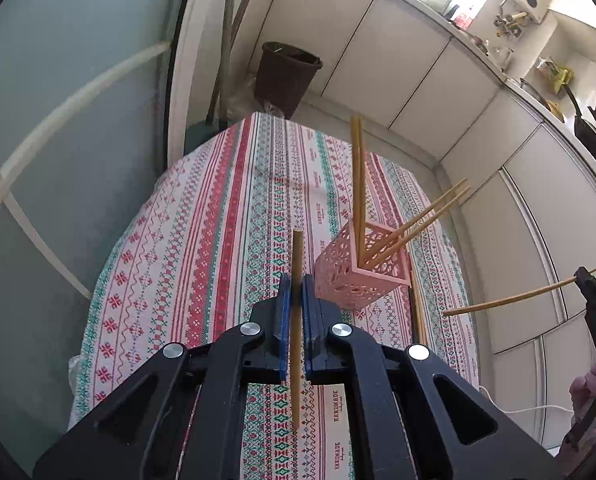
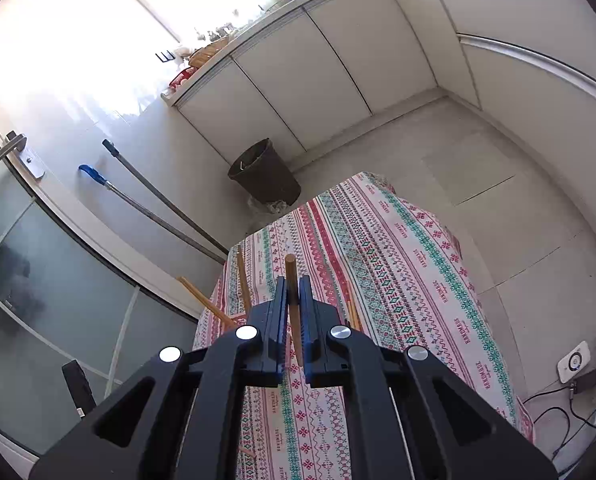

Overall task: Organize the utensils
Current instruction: 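Lower chopsticks into the pink basket and open both tools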

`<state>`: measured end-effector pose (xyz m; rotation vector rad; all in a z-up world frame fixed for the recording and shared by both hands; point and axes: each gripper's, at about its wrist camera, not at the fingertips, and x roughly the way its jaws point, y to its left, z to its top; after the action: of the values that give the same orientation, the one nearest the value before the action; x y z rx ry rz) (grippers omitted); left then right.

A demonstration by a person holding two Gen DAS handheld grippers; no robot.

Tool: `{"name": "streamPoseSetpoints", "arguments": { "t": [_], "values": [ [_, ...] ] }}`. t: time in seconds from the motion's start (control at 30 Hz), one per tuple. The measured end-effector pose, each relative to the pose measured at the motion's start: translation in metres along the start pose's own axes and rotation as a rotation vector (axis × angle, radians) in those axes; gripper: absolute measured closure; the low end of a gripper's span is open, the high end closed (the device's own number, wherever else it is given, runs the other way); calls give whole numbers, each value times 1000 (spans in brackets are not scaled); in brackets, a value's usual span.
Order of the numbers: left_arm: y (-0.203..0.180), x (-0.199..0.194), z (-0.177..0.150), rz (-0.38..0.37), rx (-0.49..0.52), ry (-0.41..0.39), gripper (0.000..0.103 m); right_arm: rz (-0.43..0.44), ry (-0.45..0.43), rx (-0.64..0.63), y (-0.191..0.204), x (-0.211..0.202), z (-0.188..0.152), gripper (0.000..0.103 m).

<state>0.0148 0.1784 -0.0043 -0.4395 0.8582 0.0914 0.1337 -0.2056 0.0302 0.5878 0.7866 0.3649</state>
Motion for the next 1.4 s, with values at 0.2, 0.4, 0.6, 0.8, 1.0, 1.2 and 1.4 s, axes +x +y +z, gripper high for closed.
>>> {"name": "streamPoseSetpoints", "arguments": {
  "t": [0.2, 0.4, 0.6, 0.8, 1.0, 1.2, 1.4],
  "values": [
    [-22, -33, 29, 24, 78, -111, 98, 40, -24, -21, 19, -13, 8, 97],
    [-32, -50, 66, 32, 102, -247, 98, 80, -79, -43, 45, -28, 24, 97],
    [-55, -65, 97, -29, 127, -330, 98, 121, -121, -91, 80, -34, 40, 97],
    [-80, -50, 110, -56, 182, -323, 98, 171, -134, -132, 103, -31, 48, 97],
    [-83, -18, 112, -64, 190, -263, 98, 184, -113, -133, 105, -17, 51, 97],
    [-73, 31, 111, -66, 143, -134, 81, 170, -77, -124, 103, 5, 50, 97],
    [-48, -1, 119, -77, 39, -213, 71, 150, -67, -128, 104, 15, 50, 97]
  ]
}}
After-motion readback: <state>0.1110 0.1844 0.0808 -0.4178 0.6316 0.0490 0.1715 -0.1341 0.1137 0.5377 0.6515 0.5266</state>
